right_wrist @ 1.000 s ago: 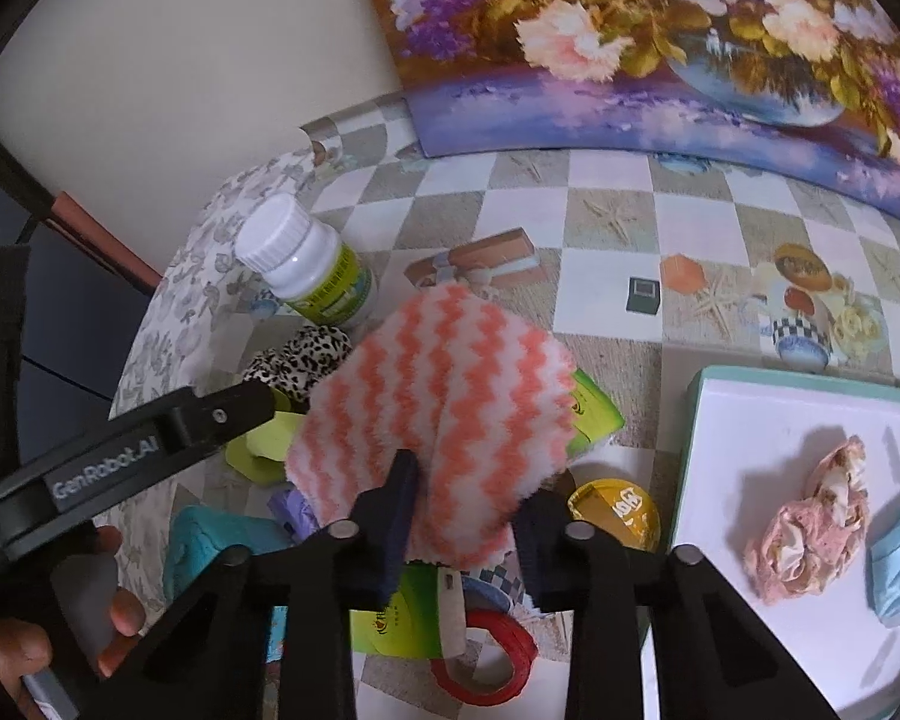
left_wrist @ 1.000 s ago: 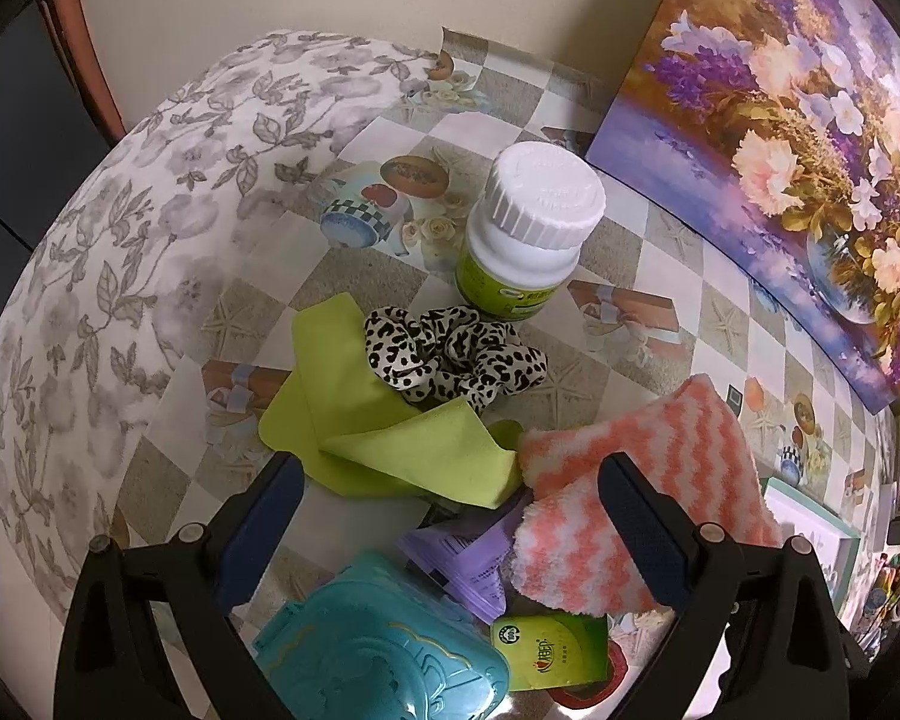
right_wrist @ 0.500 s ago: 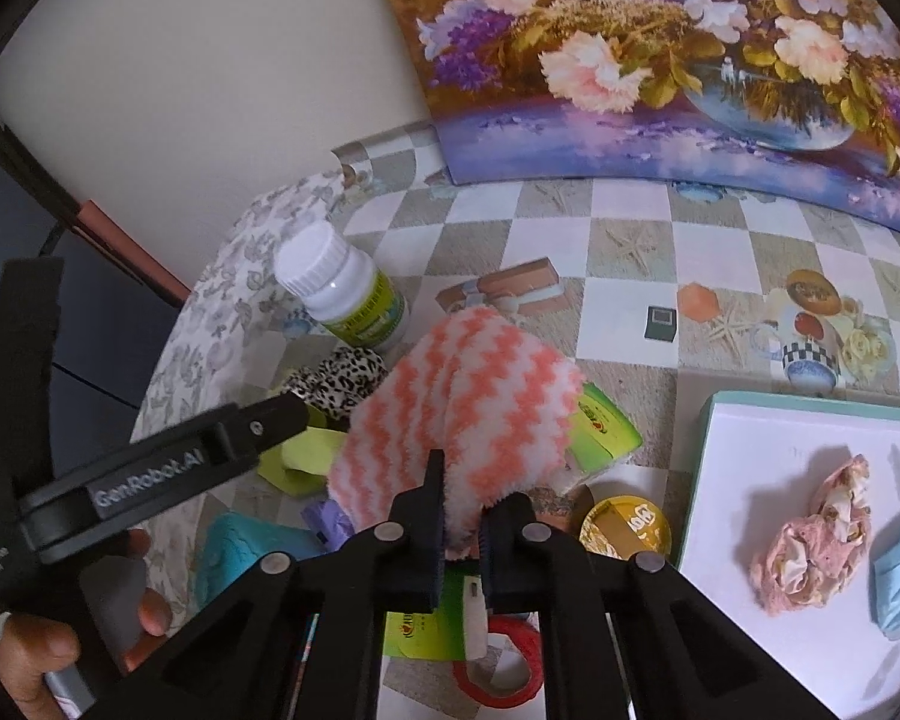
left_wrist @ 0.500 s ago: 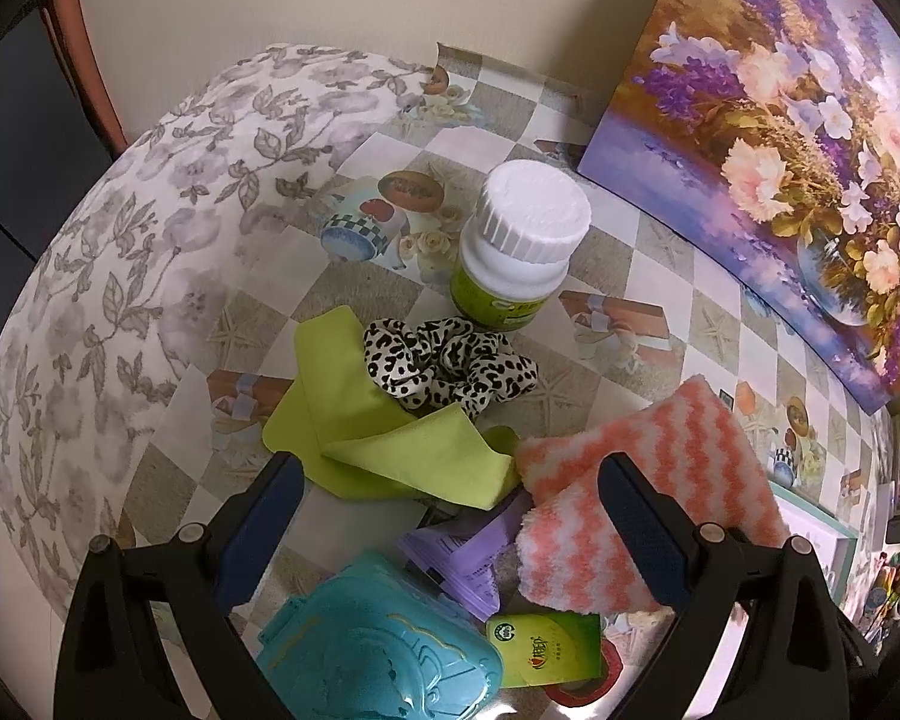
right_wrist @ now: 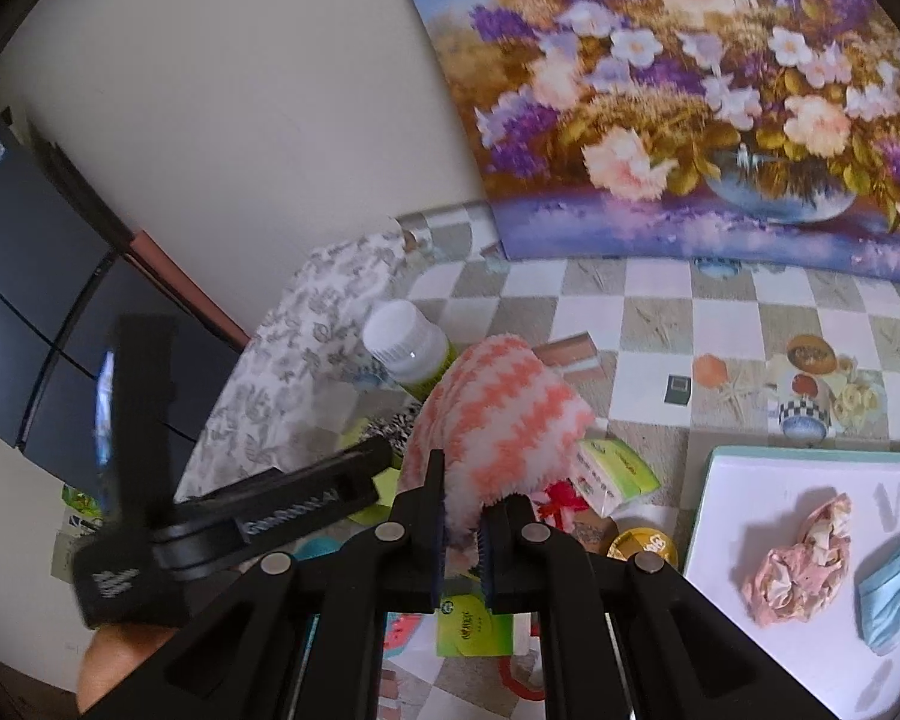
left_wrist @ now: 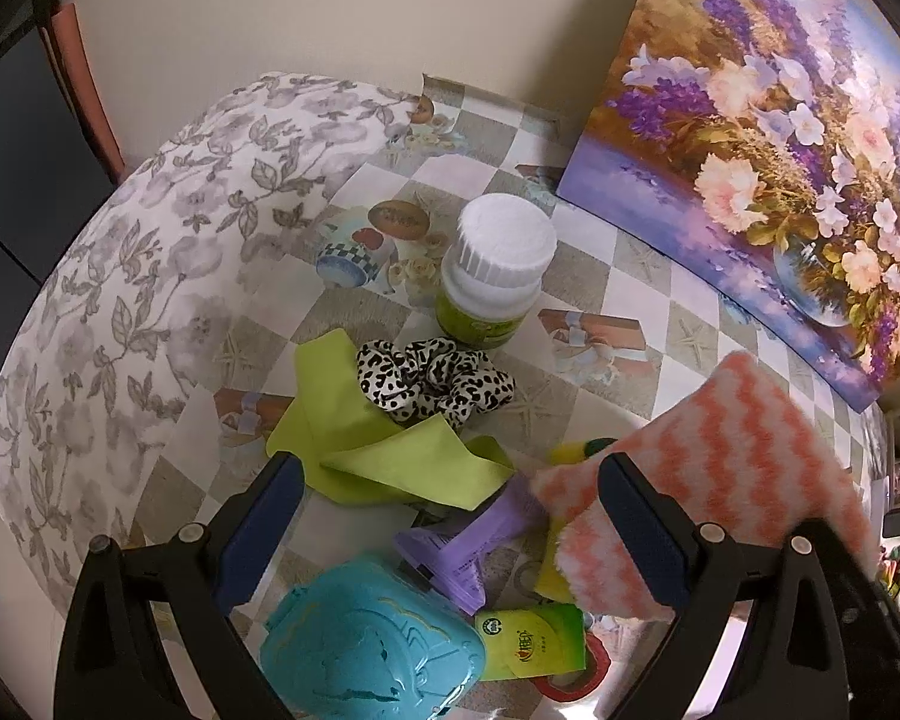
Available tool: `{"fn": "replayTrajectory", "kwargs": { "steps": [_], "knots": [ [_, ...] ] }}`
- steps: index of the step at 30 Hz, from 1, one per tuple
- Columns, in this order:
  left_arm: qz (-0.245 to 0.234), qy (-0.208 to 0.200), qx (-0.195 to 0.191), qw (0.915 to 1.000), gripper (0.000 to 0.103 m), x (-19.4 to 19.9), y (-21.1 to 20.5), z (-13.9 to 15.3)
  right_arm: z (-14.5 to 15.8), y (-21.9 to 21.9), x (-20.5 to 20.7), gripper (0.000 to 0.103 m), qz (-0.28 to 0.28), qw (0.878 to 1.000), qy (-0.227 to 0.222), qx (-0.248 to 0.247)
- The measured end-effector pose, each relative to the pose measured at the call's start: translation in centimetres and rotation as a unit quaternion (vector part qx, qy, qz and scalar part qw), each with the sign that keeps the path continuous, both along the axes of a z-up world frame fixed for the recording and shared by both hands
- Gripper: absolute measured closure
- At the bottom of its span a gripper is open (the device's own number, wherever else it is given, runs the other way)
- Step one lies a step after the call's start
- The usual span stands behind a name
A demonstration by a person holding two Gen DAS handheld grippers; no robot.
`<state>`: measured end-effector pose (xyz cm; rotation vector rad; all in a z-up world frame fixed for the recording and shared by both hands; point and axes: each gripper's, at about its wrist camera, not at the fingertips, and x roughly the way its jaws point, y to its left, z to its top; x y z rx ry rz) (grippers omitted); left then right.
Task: Organize soft objects
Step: 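Lift the zigzag cloth with the right gripper while the left gripper grasps the green tissue pack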
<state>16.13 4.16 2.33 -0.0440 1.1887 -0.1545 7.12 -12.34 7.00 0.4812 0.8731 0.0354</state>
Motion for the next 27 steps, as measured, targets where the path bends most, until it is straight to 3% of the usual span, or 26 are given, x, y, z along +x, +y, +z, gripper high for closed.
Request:
{"fn": "replayTrajectory", "kwargs": {
  "steps": [14,27],
  "knots": [
    [-0.015,-0.008,0.010,0.9998,0.004,-0.6,-1.3,0.5,3.3,-4.2,-3.0,0.094,-0.072,0.997,-0.021,-0.031],
    [-0.109,-0.005,0.024,0.9937,0.005,-2.4,-8.4,-0.4,3.9,-12.6,-8.1,0.095,-0.187,0.982,-0.004,-0.031]
  ]
}}
